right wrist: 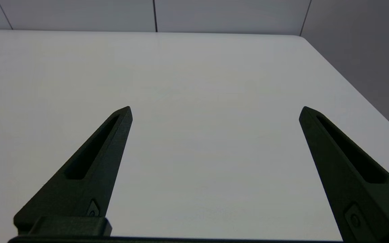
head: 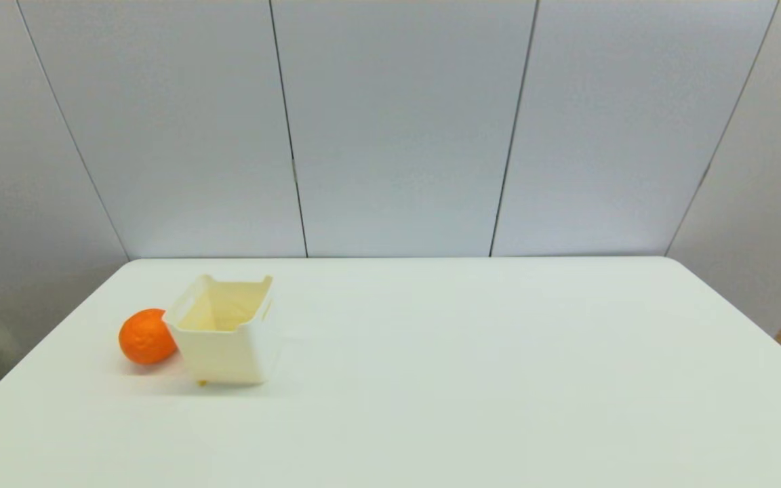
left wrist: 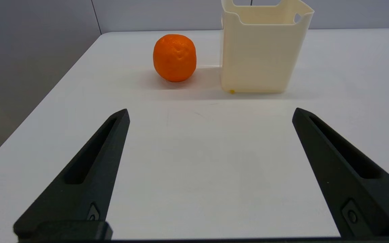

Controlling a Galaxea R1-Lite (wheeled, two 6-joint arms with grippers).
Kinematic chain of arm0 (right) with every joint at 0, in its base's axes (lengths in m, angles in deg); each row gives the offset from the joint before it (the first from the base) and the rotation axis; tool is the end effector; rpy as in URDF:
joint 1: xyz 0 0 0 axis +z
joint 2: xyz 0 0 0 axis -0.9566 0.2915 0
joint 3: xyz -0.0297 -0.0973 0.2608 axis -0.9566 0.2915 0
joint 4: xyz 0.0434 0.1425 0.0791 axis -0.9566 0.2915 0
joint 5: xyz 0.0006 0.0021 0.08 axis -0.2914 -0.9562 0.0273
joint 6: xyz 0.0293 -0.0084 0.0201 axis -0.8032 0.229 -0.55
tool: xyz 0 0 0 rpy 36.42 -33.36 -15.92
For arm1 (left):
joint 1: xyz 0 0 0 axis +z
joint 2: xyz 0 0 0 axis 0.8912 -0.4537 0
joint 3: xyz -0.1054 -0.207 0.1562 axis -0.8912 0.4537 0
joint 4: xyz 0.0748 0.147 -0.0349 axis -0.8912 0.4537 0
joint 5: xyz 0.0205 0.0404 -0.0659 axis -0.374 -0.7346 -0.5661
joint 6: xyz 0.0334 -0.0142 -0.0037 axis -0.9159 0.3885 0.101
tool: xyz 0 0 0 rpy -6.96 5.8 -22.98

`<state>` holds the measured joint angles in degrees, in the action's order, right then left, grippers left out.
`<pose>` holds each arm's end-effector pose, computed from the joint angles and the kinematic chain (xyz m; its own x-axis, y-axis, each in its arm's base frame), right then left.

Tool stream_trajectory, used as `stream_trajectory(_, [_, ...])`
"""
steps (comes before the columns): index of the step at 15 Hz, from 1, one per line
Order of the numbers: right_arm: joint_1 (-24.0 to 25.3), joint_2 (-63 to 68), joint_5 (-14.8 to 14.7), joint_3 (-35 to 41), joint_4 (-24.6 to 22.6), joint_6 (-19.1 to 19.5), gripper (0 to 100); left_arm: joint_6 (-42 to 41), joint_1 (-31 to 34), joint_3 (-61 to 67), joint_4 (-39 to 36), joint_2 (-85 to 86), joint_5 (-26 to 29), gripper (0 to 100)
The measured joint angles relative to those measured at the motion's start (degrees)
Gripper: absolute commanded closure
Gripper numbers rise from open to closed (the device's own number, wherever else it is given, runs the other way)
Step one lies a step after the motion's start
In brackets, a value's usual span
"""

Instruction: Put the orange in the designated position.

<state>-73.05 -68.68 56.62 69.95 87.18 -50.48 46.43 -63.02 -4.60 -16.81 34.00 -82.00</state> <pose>-0.0127 0.0001 0.0758 1.0000 -0.0001 -0.0003 0.0001 0.9998 -0.0214 -0.0128 -0.0005 0.0750 0.9999 -0.0167 -0.0020 0.0168 0.9993 0.0336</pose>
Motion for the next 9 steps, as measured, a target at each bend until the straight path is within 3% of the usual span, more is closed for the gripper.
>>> stream_trajectory(9, [0.00,0.00,0.07,0.07,0.02,0.44,0,0.00,0.00,0.00,0.00,0.00,0.00,0])
